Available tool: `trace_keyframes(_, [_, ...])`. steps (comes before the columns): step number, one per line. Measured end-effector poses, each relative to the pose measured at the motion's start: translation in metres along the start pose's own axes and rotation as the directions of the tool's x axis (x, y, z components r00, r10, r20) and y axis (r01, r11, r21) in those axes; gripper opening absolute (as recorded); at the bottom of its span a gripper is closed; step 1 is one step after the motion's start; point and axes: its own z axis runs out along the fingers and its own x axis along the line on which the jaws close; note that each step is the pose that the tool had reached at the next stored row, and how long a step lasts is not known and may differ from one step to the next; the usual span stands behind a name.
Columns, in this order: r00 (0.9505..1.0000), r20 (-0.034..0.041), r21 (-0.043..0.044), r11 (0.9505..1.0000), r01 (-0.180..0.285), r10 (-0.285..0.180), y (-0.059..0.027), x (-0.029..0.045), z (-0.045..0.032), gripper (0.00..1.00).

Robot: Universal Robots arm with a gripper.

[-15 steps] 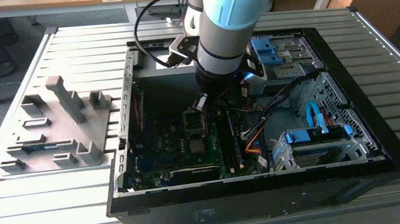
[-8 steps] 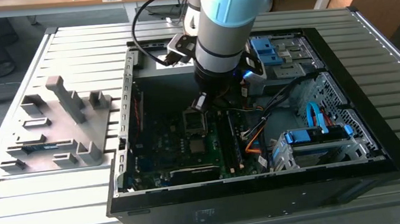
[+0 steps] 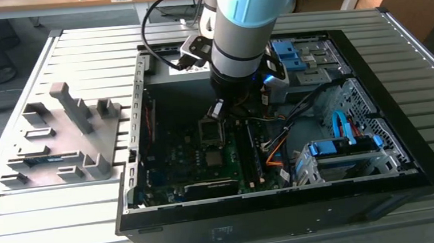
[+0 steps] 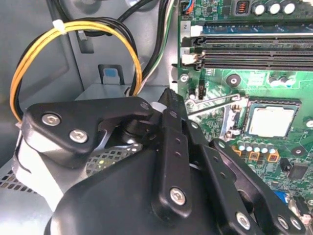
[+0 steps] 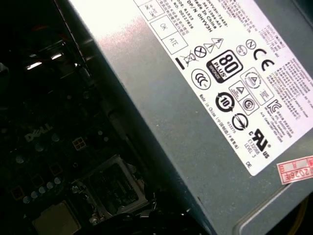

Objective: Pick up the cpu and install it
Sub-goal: 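Close the cpu cover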

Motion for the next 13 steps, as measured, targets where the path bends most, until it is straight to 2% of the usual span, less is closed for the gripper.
trace_keyframes(13, [0.9999, 0.0049, -0.0051, 0.9999, 0.015, -0.015, -0.0005, 0.0038, -0.0038, 0.1])
